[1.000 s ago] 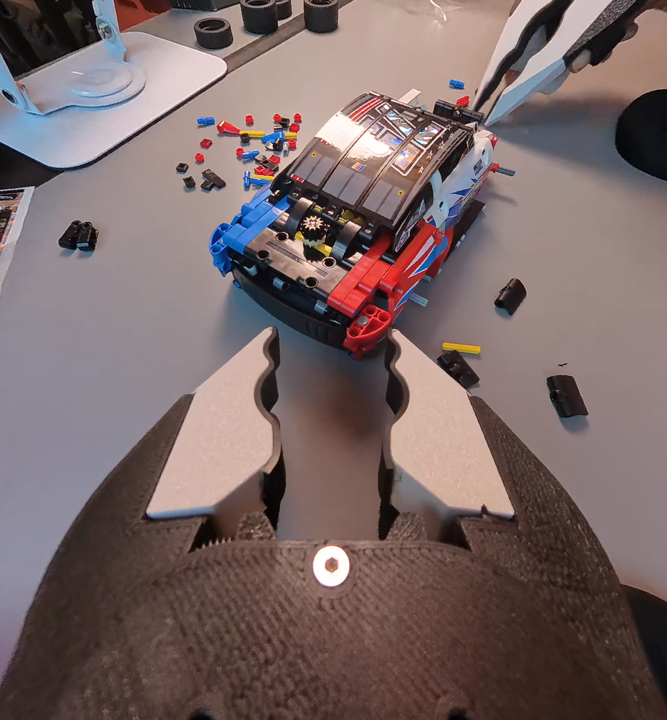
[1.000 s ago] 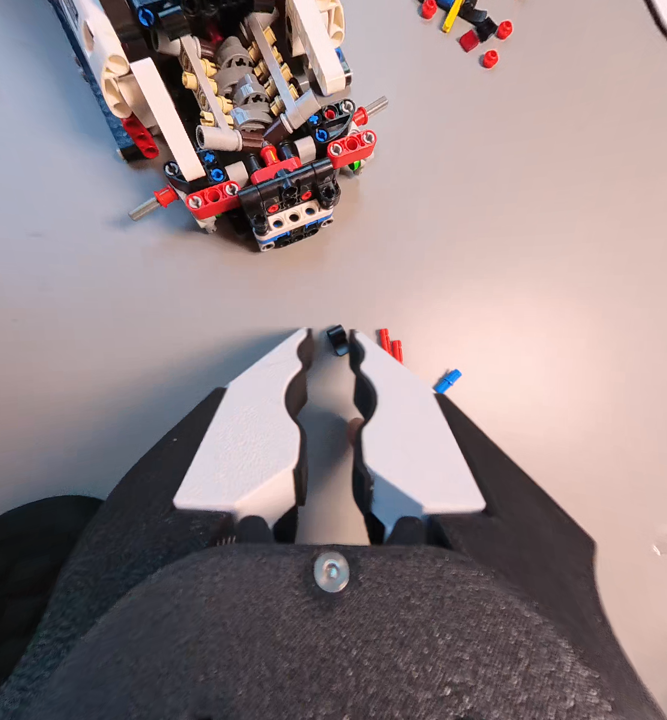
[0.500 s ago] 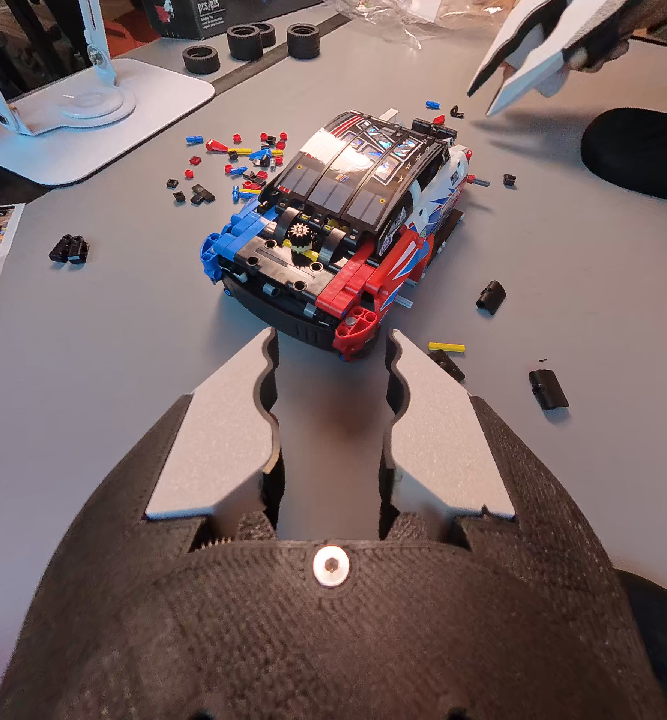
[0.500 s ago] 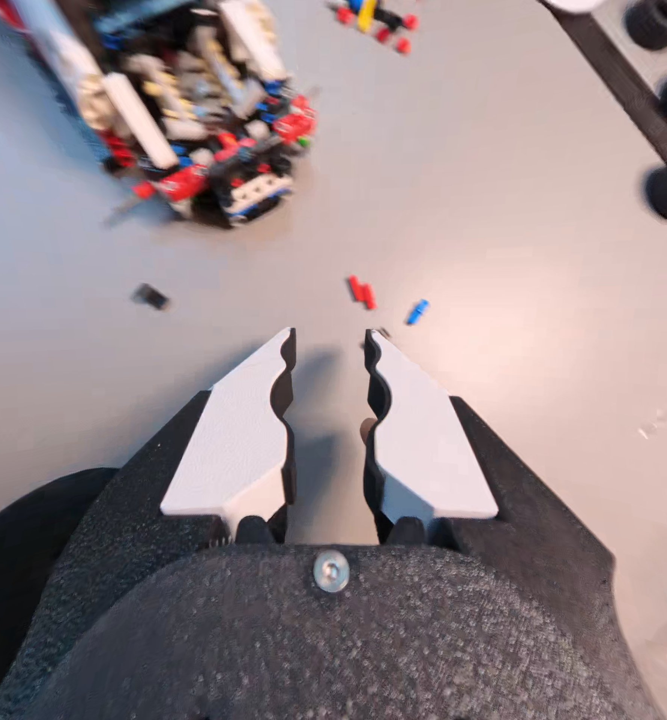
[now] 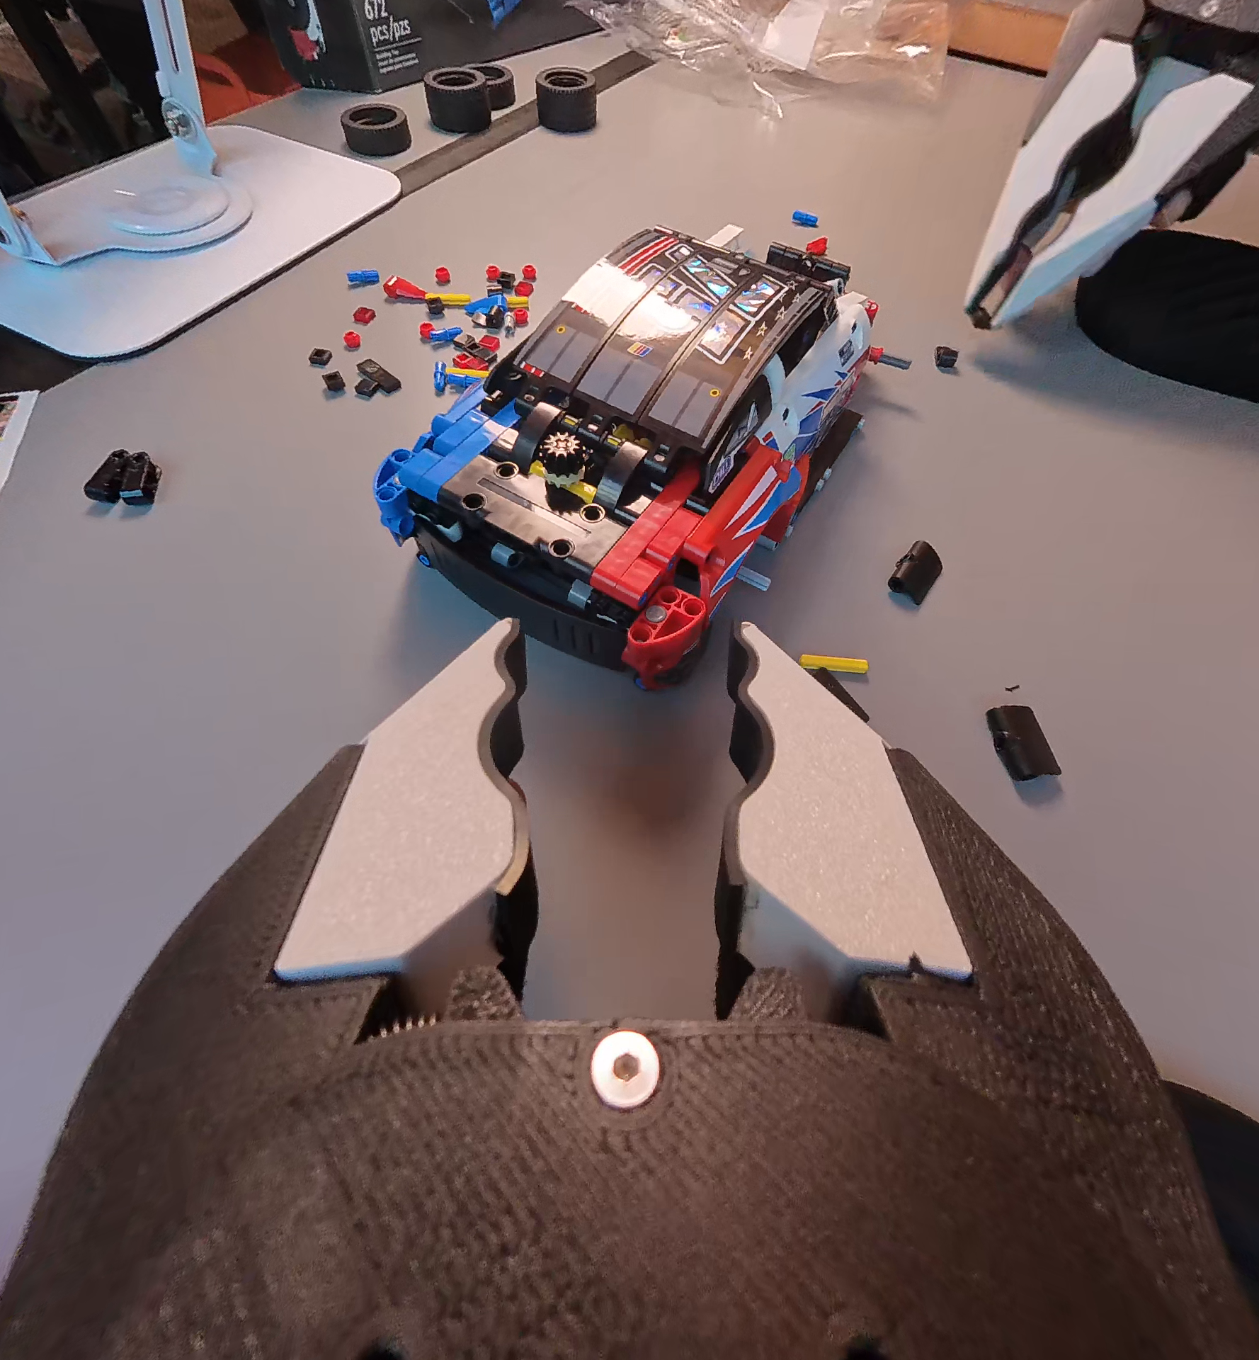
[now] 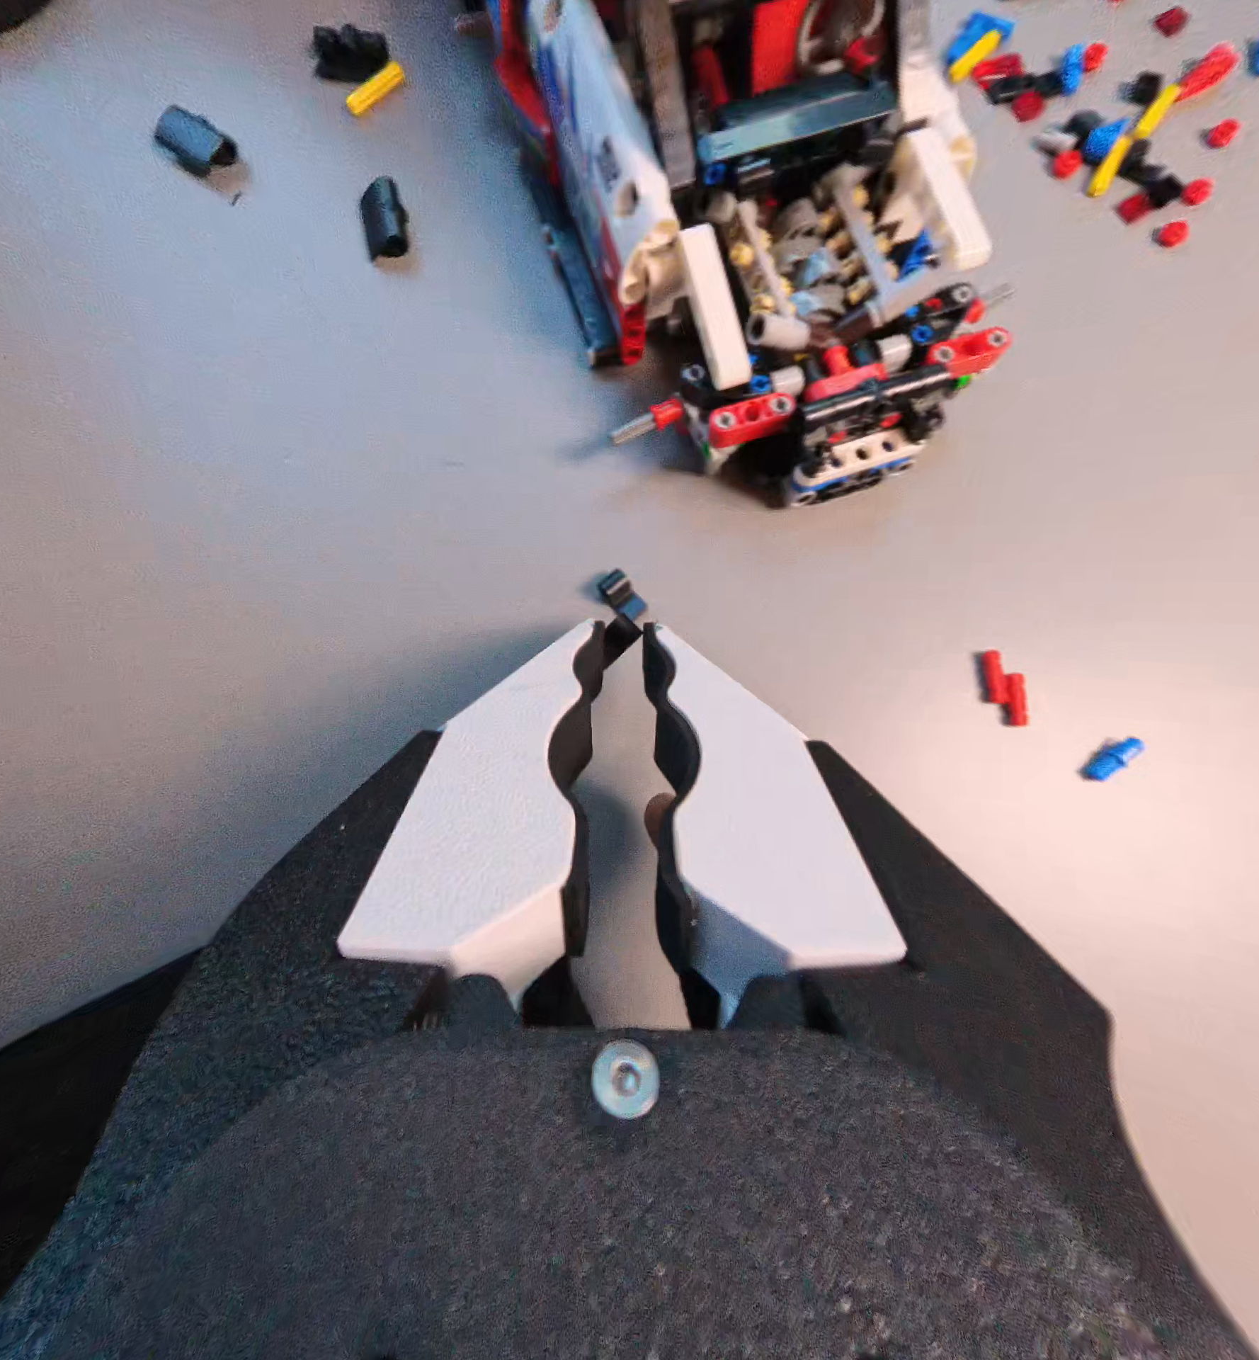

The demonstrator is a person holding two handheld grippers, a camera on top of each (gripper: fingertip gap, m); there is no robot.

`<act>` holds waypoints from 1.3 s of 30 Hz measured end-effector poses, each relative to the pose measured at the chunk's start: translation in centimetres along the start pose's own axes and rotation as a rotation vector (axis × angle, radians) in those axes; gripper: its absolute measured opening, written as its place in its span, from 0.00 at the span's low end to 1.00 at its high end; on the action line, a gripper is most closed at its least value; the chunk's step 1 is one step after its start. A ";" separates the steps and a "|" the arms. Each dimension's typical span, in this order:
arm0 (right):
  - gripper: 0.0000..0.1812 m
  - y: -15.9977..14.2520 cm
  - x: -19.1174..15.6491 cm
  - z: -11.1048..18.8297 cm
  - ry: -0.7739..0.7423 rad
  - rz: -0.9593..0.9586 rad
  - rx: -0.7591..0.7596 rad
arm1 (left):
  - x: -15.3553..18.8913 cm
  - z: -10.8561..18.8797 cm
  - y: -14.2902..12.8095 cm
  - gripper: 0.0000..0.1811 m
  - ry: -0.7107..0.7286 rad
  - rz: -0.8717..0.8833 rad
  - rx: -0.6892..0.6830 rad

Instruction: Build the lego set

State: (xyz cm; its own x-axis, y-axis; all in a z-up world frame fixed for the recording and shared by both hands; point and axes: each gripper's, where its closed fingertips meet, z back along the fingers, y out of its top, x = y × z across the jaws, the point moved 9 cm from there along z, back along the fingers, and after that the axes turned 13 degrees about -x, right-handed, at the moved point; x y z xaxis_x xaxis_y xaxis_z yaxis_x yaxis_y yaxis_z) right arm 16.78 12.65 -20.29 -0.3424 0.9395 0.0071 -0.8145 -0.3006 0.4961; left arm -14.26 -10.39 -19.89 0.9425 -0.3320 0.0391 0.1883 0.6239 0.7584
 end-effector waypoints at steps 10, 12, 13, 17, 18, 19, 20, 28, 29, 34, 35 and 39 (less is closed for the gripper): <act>0.13 0.7 3.7 0.9 -0.158 -0.037 -0.024 | 0.1 0.1 -0.1 0.30 0.050 -0.032 -0.005; 0.13 0.1 6.2 0.6 -0.200 -0.074 -0.070 | 0.1 0.3 -0.1 0.30 0.051 -0.026 0.002; 0.13 -0.2 7.1 0.4 -0.206 -0.087 -0.093 | 0.1 0.4 -0.1 0.30 0.052 -0.023 0.004; 0.13 -0.6 8.9 -0.2 -0.195 -0.118 -0.122 | -0.2 0.6 -0.3 0.30 0.059 -0.008 0.012; 0.13 -0.7 9.1 -0.3 -0.193 -0.119 -0.132 | -0.3 0.7 -0.3 0.30 0.057 -0.003 0.013; 0.13 -0.8 9.2 -0.5 -0.185 -0.124 -0.143 | -0.4 0.6 -0.4 0.30 0.055 0.002 0.014; 0.11 -0.8 9.4 -0.6 -0.170 -0.135 -0.139 | -0.5 0.6 -0.4 0.30 0.052 0.006 0.013; 0.03 -0.7 9.4 -0.8 -0.143 -0.127 -0.138 | -0.5 0.3 -0.7 0.30 0.047 0.003 -0.001; 0.03 -0.7 9.2 -0.8 -0.139 -0.116 -0.137 | -0.5 0.4 -0.7 0.30 0.048 0.002 -0.001; 0.03 2.2 3.3 0.6 -0.059 0.039 0.003 | -0.5 0.5 -0.6 0.30 0.050 0.001 0.008; 0.03 3.0 1.4 0.5 -0.035 0.091 0.012 | -0.6 0.4 -0.6 0.30 0.048 0.002 0.007; 0.03 4.7 -4.2 -2.2 0.020 0.239 -0.053 | -0.4 0.0 -0.7 0.30 0.039 -0.005 -0.008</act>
State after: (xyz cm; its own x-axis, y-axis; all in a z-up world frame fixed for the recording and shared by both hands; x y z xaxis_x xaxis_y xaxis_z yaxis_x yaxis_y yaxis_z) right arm 13.35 6.98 -19.91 -0.5373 0.8373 0.1010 -0.7325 -0.5226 0.4363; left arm -14.82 -10.73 -20.44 0.9517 -0.3070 0.0098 0.1947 0.6278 0.7536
